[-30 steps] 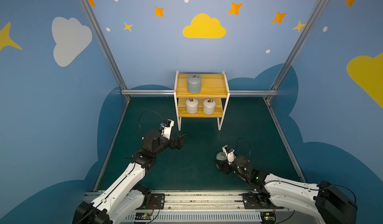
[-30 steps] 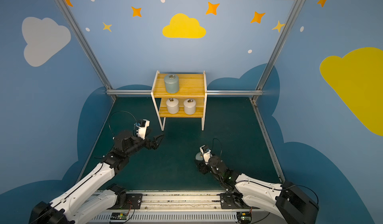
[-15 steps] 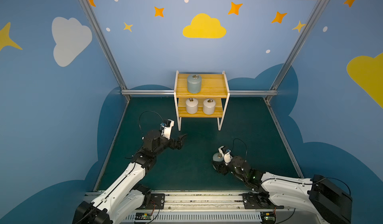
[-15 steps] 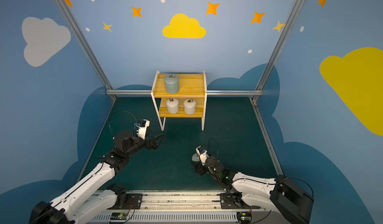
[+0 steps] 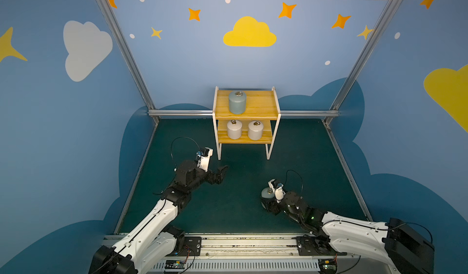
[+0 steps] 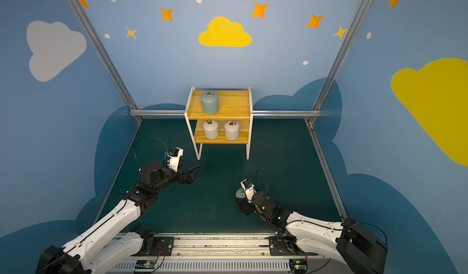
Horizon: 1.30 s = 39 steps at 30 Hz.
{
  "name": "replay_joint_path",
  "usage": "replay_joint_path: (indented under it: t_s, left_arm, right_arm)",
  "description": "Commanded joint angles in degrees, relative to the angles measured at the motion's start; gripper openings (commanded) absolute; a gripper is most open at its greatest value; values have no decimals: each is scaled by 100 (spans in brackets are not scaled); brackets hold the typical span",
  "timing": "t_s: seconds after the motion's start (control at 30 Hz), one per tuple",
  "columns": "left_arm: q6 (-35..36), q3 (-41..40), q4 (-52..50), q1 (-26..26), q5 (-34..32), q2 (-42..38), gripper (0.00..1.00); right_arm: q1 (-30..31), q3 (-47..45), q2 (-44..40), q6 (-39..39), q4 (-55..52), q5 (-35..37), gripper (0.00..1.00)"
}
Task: Remove the tea canisters from the shelf
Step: Place the tea canister at the center of the board.
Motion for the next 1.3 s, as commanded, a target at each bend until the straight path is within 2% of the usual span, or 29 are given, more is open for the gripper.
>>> replay_joint_path:
  t_s: [0.0, 0.23, 0.6, 1.27]
  left_arm:
    - [-2, -49, 37, -13, 65, -71, 99]
    - [-2, -63, 3, -17, 52, -125, 100]
    - [-2, -61, -24, -16, 49, -140, 99]
    - [15, -87, -49, -13, 59, -158, 100]
  right_arm:
    - [27, 138, -121, 72, 79, 109, 58]
    - [27, 74, -33, 119, 88, 77, 59]
    - [28, 51, -245, 116, -207, 83, 68]
    - [20, -75, -317, 279, -325, 150, 75]
